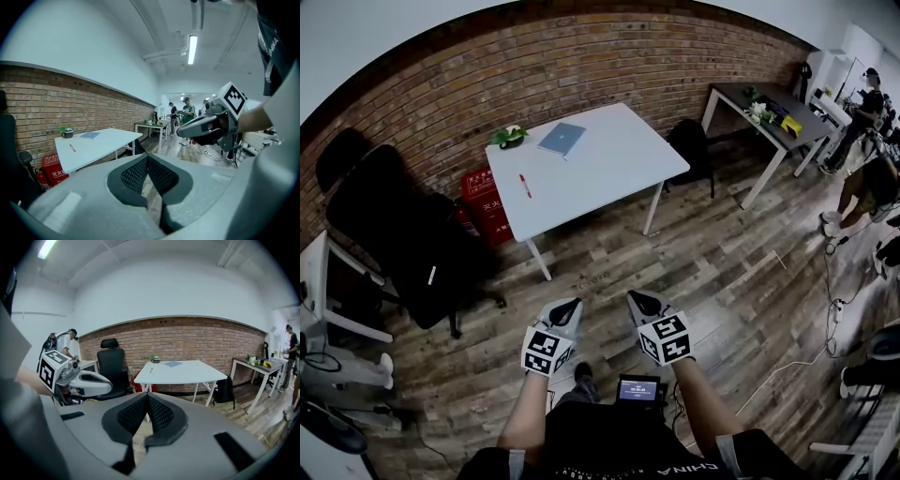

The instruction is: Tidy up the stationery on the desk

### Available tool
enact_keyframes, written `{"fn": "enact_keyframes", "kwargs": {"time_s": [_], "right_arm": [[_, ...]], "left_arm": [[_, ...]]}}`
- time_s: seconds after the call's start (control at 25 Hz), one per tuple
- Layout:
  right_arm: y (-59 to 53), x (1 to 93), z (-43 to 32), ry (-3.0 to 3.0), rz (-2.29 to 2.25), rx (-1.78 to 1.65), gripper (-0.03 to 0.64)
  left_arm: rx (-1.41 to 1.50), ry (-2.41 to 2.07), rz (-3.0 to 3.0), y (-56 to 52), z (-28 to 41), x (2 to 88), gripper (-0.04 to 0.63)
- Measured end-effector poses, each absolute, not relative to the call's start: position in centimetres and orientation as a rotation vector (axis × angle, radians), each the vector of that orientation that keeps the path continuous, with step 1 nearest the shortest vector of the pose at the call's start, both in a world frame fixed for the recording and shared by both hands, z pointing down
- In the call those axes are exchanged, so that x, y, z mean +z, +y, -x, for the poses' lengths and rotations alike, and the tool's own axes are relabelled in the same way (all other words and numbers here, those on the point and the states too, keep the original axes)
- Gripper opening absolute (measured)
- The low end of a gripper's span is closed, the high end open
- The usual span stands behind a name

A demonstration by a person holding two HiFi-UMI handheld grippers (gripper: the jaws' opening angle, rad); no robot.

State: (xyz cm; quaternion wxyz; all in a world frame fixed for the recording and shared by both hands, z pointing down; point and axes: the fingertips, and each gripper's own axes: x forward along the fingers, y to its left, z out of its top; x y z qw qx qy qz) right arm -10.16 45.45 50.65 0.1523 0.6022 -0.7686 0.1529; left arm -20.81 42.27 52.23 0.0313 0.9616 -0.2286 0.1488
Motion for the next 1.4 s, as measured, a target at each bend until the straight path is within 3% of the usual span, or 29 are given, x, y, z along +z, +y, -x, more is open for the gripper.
{"fn": "enact_keyframes", "kwargs": {"time_s": [0.76,1.4], "right_arm": [[34.8,50.9,11.1,-2.121,-1.799,0.494,0.009],[25.0,51.0,4.2,-2.178,-1.751,0.482,0.009]], "left_arm": [[0.466,-0.562,-2.972,31.0,20.9,52.8,0.009],[0.517,-0.615,-2.959,21.9,14.3,53.2,0.009]]}}
